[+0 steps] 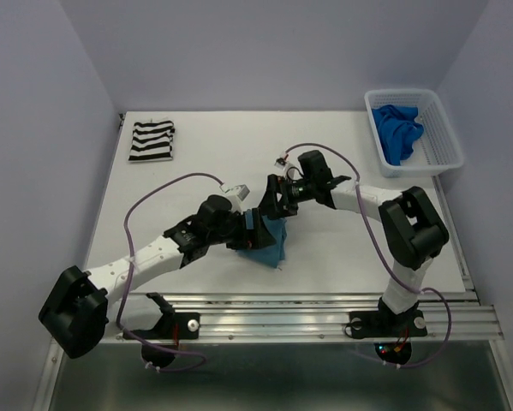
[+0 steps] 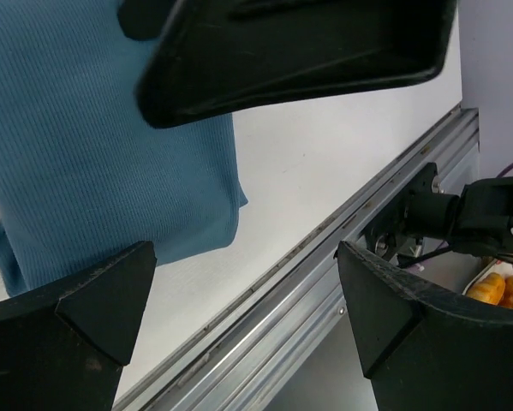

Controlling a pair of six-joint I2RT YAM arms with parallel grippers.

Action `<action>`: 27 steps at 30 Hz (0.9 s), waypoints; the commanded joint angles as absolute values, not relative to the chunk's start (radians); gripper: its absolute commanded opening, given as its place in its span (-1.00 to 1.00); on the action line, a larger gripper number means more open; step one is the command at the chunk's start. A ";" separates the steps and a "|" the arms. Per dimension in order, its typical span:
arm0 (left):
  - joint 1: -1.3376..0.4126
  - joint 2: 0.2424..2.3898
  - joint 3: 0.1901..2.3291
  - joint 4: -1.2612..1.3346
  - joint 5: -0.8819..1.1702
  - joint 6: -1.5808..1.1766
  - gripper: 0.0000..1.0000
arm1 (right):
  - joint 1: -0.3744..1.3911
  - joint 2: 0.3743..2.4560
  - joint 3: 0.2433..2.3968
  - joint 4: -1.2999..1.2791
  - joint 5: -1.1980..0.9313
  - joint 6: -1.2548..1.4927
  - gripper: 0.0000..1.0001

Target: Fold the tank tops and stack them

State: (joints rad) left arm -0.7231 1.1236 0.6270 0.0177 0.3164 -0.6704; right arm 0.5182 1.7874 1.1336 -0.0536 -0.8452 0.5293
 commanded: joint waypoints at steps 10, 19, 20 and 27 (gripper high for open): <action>-0.742 1.368 0.588 0.035 0.167 -0.603 0.97 | 0.517 1.985 1.216 0.042 -0.805 0.471 1.00; -0.742 1.349 0.598 0.008 0.153 -0.603 0.97 | 0.508 1.932 1.296 -0.189 -0.607 0.304 1.00; -0.742 1.323 0.604 0.005 0.150 -0.603 0.97 | 0.508 1.912 1.298 -0.195 -0.612 0.299 1.00; -0.742 1.132 0.647 0.005 0.157 -0.597 0.97 | 0.508 1.764 1.256 -0.192 -0.774 0.336 1.00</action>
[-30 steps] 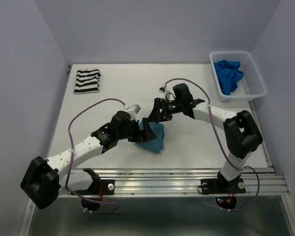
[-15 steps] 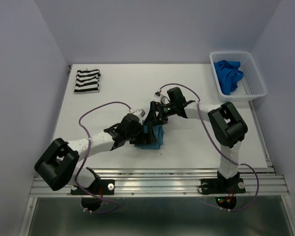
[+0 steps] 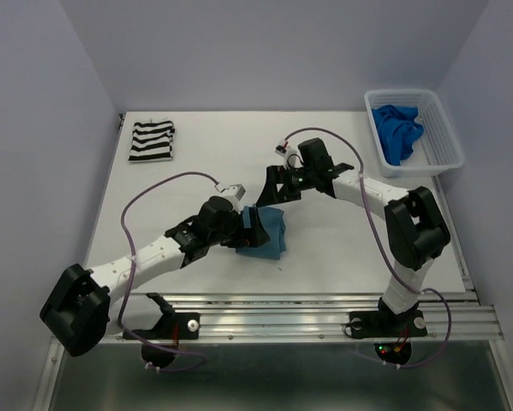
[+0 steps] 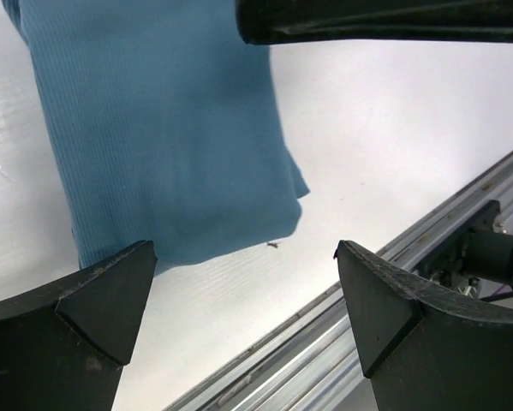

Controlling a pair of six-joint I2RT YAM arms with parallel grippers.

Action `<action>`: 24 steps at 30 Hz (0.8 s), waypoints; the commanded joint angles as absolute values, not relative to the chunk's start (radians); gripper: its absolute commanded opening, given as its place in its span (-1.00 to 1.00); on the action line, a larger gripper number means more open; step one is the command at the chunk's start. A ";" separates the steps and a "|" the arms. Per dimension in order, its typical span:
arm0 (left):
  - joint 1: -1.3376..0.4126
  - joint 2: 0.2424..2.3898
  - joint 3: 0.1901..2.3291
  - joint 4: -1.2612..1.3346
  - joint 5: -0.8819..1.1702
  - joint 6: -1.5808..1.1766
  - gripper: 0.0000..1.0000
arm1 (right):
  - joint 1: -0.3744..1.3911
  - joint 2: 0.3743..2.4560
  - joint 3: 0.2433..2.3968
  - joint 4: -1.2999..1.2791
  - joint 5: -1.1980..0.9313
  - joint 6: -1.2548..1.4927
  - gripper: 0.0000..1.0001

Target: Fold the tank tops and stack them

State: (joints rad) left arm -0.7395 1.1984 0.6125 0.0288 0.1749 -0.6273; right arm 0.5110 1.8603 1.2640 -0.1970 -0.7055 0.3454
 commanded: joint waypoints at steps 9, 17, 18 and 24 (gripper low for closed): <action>-0.726 1.294 0.830 0.014 0.060 -0.502 0.97 | 0.508 1.741 1.100 -0.054 -0.887 0.480 1.00; -0.678 1.563 0.957 0.057 0.037 -0.443 0.97 | 0.508 1.822 1.108 -0.074 -0.775 0.509 1.00; -0.677 1.583 0.965 0.031 0.019 -0.443 0.97 | 0.508 1.830 1.109 -0.075 -0.769 0.511 1.00; -0.655 1.683 0.936 0.026 -0.035 -0.459 0.97 | 0.499 1.896 1.123 -0.084 -0.736 0.526 1.00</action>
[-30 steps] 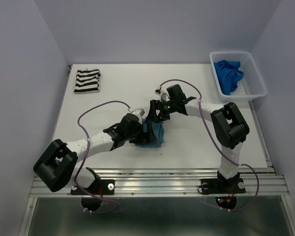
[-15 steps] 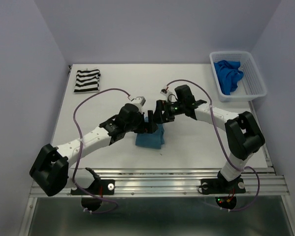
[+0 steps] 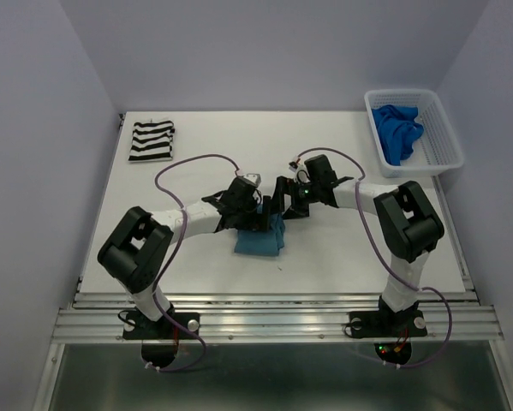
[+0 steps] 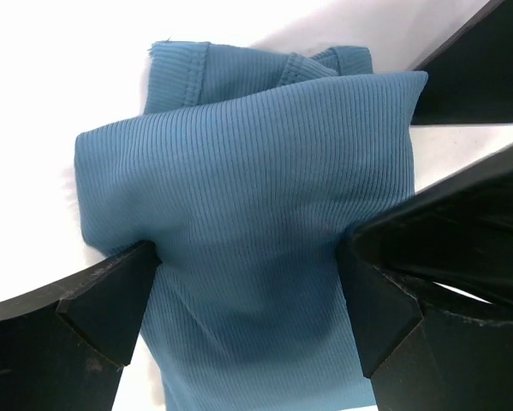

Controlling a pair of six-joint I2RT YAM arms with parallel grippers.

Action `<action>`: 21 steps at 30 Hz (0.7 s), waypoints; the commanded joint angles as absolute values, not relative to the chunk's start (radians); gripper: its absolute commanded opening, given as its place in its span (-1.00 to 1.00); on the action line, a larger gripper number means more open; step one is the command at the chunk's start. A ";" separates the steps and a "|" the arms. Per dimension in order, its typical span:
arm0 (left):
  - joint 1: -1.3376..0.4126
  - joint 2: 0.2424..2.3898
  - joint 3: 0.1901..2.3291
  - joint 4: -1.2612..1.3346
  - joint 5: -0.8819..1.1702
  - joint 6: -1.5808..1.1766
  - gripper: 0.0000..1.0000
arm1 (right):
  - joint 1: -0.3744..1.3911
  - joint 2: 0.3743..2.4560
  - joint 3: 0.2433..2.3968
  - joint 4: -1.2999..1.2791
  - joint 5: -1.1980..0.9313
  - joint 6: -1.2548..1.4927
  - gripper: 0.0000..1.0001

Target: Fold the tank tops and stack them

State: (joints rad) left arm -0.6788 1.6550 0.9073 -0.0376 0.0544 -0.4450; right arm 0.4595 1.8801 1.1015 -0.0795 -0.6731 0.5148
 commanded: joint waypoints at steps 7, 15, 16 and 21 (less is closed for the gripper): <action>-0.655 1.592 0.881 0.032 0.060 -0.476 0.97 | 0.489 1.846 1.166 -0.161 -0.646 0.465 1.00; -0.670 1.326 0.841 0.090 0.183 -0.455 0.97 | 0.480 1.635 1.146 -0.179 -0.450 0.465 1.00; -0.670 1.306 0.827 0.087 0.172 -0.463 0.97 | 0.480 1.609 1.132 -0.179 -0.416 0.469 1.00; -0.672 1.221 0.781 -0.050 0.022 -0.543 0.97 | 0.480 1.413 1.022 -0.181 -0.171 0.485 1.00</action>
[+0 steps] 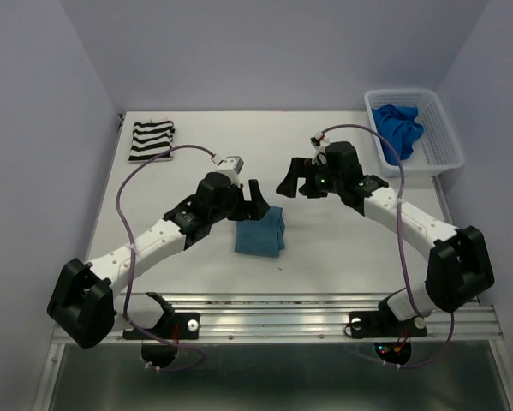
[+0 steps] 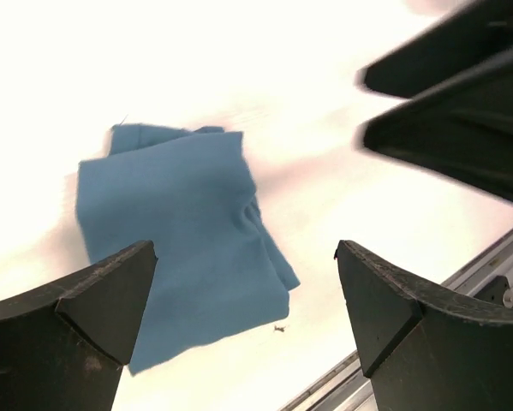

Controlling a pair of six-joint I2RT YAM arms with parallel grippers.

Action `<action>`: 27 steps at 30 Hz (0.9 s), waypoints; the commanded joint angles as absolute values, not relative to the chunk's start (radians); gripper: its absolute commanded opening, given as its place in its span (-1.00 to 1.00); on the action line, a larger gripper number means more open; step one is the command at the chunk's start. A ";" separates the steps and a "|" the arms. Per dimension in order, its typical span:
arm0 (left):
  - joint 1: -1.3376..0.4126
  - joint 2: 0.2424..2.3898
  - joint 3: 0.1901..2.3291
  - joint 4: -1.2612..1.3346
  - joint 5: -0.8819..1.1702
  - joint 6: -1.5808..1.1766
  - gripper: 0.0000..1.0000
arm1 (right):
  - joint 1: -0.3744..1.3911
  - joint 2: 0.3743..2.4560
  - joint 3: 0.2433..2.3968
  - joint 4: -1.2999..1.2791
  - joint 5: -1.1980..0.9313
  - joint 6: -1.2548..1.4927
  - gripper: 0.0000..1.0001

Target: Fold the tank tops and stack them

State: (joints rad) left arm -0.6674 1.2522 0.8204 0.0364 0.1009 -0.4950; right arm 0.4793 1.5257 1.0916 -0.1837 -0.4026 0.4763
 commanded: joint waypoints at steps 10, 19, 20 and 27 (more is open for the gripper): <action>-0.612 1.259 0.689 -0.034 -0.074 -0.624 0.97 | 0.480 1.137 0.850 -0.178 0.094 0.497 1.00; -0.603 1.459 0.703 0.072 0.118 -0.612 0.93 | 0.480 1.085 0.810 -0.181 0.107 0.454 1.00; -0.603 1.468 0.700 0.078 0.118 -0.614 0.91 | 0.480 1.085 0.808 -0.181 0.109 0.450 1.00; -0.626 1.558 0.681 0.135 0.172 -0.623 0.68 | 0.480 1.101 0.815 -0.181 0.126 0.422 1.00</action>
State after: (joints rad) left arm -0.6010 1.5116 0.6998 0.0986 0.1143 -0.6193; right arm 0.4793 1.1042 0.8143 -0.2024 0.0925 0.4541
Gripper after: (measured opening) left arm 0.842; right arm 0.995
